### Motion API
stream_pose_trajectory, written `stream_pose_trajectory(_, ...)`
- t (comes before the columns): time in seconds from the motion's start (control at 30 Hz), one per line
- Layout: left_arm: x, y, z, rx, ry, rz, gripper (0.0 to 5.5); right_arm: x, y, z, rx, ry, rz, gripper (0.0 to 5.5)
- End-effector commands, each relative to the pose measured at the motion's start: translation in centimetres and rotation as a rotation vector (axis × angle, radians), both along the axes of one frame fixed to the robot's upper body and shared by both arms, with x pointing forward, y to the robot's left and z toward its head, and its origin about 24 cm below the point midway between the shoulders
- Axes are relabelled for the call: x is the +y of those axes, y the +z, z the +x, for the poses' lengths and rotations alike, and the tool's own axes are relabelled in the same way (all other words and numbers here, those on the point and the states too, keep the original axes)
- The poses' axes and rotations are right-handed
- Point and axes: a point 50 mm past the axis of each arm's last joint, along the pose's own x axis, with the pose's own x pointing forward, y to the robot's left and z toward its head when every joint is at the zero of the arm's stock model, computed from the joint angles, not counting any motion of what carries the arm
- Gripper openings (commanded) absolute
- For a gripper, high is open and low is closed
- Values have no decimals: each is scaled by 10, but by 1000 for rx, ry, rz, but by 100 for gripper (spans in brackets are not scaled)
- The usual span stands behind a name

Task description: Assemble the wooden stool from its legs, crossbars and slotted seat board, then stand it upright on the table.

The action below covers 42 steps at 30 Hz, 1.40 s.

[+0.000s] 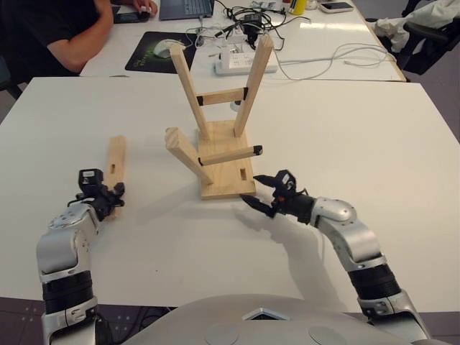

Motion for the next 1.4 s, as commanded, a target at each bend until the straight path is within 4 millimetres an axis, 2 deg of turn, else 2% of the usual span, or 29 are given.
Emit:
stream_pose_trajectory(0.03, 22, 49, 16, -226, -28, 125, 205, -34, 25, 17, 57, -81, 126, 365)
stream_pose_trajectory(0.13, 25, 84, 28, -371, -76, 112, 205, -63, 38, 28, 64, -181, 179, 365)
stream_pose_trajectory(0.23, 20, 138, 43, -549, -175, 121, 205, -95, 57, 42, 51, -298, 254, 365)
stream_pose_trajectory(0.3, 6, 178, 49, -700, -287, 81, 205, -107, 75, 51, 14, -333, 325, 365)
stream_pose_trajectory(0.37, -14, 212, 52, -832, -434, 51, 205, -110, 96, 59, -29, -333, 423, 365)
stream_pose_trajectory(0.47, -45, 244, 55, -897, -640, 19, 205, -86, 130, 65, -52, -185, 587, 365)
stream_pose_trajectory(0.6, -87, 257, 56, -833, -938, -42, 205, -53, 167, 59, -84, 1, 692, 365)
stream_pose_trajectory(0.67, -102, 261, 55, -806, -1050, -70, 205, -37, 178, 57, -84, 60, 723, 365)
stream_pose_trajectory(0.73, -111, 260, 56, -760, -1147, -193, 205, -21, 187, 54, -99, 110, 764, 365)
stream_pose_trajectory(0.87, -117, 252, 62, -646, -1275, -419, 205, -6, 194, 50, -112, 174, 808, 365)
stream_pose_trajectory(1.03, -111, 241, 70, -523, -1341, -585, 205, -2, 193, 51, -112, 207, 843, 365)
stream_pose_trajectory(1.4, -127, 235, 70, -447, -1441, -625, 205, 16, 196, 52, -50, 334, 914, 365)
